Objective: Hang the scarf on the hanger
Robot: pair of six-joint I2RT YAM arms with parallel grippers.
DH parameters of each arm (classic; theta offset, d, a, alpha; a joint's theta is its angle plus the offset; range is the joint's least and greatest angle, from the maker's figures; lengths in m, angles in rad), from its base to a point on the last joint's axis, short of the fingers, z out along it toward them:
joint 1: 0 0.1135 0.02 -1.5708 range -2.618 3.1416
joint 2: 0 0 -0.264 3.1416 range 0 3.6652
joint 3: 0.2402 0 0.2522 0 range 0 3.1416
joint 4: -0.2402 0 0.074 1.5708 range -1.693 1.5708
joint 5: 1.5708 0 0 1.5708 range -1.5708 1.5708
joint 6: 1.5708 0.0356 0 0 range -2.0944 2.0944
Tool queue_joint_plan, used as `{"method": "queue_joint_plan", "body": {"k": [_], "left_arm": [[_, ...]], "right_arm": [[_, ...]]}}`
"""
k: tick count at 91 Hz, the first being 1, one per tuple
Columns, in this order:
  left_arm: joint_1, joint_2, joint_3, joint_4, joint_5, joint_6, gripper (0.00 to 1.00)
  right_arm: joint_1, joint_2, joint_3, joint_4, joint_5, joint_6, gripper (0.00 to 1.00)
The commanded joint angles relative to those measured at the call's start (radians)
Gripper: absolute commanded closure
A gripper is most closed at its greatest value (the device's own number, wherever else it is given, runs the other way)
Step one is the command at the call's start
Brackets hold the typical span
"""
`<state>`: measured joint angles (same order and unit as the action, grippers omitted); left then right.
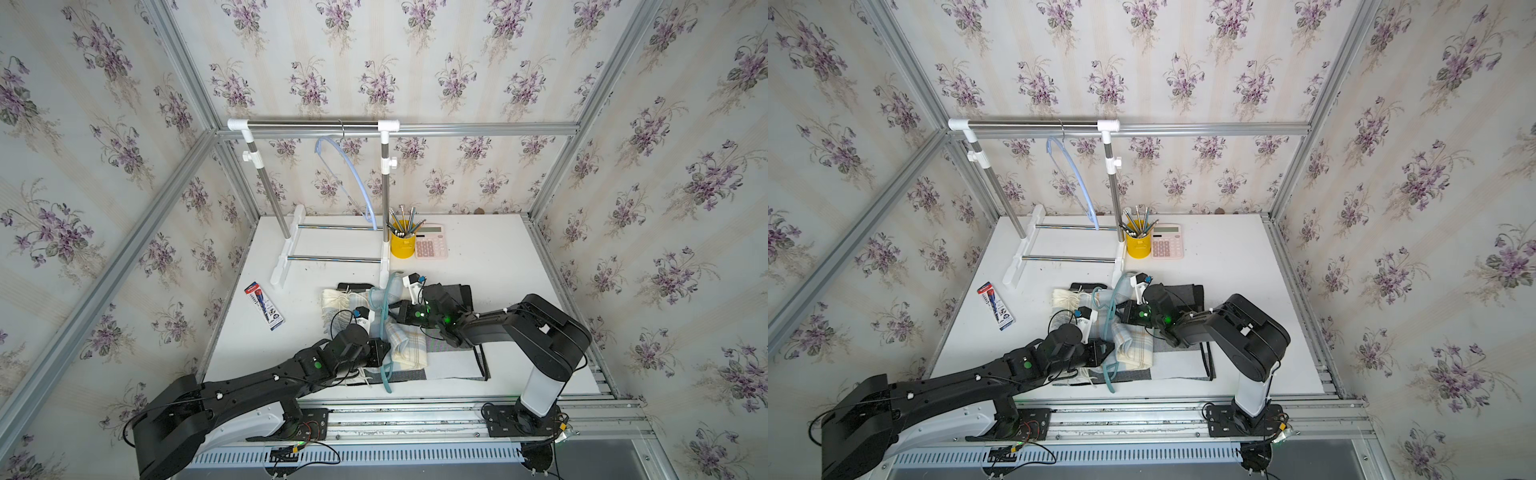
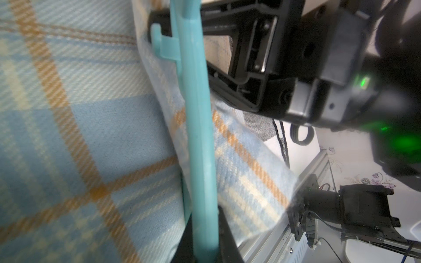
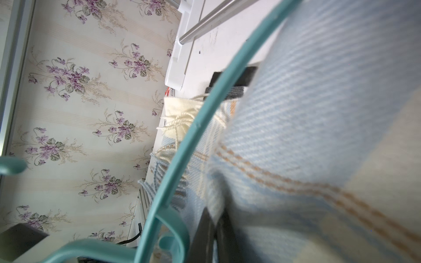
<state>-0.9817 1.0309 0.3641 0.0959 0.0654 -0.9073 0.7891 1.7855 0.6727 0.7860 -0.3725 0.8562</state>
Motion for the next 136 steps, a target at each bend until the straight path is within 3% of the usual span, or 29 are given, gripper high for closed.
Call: {"method": "queue_joint_plan", "body": {"k": [1,12,32,41,56,74,80,88,101,107,127,132,136], "left_arm": [[0.000,-0.017,0.000,-0.056,-0.014,-0.031,1.00],[-0.001,-0.009,0.015,-0.077,0.001,-0.044,1.00],[-0.015,0.054,0.071,-0.081,0.051,-0.049,1.00],[-0.027,0.056,0.070,-0.054,0.041,-0.059,1.00],[-0.027,0.063,0.088,-0.121,0.013,-0.072,1.00],[-0.029,0.061,0.088,-0.121,0.001,-0.076,1.00],[-0.029,0.054,0.091,-0.138,-0.006,-0.074,1.00],[-0.029,0.048,0.091,-0.148,-0.011,-0.072,1.00],[-0.029,0.055,0.107,-0.158,-0.008,-0.067,1.00],[-0.029,0.062,0.112,-0.158,-0.004,-0.065,1.00],[-0.031,0.095,0.122,-0.139,0.014,-0.071,1.00],[-0.036,0.096,0.128,-0.148,0.014,-0.069,1.00],[-0.040,0.094,0.134,-0.157,0.011,-0.065,1.00]], "right_arm": [[-0.002,0.012,0.017,0.073,-0.041,-0.111,1.00],[-0.003,0.039,0.045,0.051,-0.097,-0.158,1.00],[-0.002,0.061,0.037,0.093,-0.045,-0.149,0.97],[-0.002,0.063,0.033,0.091,-0.060,-0.155,0.87],[-0.011,-0.025,0.033,-0.036,-0.059,-0.243,0.57],[-0.063,-0.151,0.027,-0.229,-0.124,-0.275,0.50],[-0.095,-0.193,0.012,-0.288,-0.129,-0.274,0.54],[-0.106,-0.228,-0.036,-0.306,-0.119,-0.252,0.72],[-0.077,-0.204,-0.102,-0.242,-0.208,-0.186,0.96],[-0.030,-0.184,-0.125,-0.195,-0.221,-0.170,1.00],[0.088,-0.017,-0.032,-0.137,-0.248,-0.117,1.00],[0.093,0.005,0.000,-0.191,-0.217,-0.132,1.00],[0.094,-0.001,0.032,-0.298,-0.122,-0.174,1.00]]}}
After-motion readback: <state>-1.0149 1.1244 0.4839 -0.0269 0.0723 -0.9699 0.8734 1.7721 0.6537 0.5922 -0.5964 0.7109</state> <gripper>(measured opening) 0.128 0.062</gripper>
